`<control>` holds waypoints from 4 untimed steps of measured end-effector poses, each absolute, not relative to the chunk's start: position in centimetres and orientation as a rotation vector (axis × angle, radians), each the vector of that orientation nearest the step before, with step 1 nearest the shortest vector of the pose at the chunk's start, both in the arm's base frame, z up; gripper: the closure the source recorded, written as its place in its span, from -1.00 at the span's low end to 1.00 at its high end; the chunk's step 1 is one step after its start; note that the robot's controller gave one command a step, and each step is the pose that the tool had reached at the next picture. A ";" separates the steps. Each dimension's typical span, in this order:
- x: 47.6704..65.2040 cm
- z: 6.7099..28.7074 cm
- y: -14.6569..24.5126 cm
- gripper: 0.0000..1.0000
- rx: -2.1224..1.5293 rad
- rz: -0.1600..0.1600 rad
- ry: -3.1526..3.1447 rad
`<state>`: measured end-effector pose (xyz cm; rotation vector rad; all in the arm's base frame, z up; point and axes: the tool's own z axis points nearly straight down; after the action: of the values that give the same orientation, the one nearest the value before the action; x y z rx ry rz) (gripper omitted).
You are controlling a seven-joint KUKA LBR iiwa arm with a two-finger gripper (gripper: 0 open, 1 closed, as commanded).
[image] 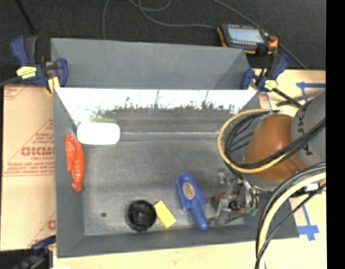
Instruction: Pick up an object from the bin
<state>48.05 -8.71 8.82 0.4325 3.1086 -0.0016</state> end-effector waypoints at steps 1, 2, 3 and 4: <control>48.0 8.8 -8.7 -1.00 0.432 -0.002 3.109; 49.9 9.6 -11.9 -1.00 0.459 0.002 3.109; 50.5 7.0 -13.4 1.00 0.743 0.006 3.058; 50.5 7.0 -13.4 1.00 0.741 0.005 3.058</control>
Offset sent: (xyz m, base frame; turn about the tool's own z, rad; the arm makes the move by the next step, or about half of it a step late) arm 0.0298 -0.0544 0.0134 0.0232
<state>50.53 -13.40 7.00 0.7412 3.0583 0.0055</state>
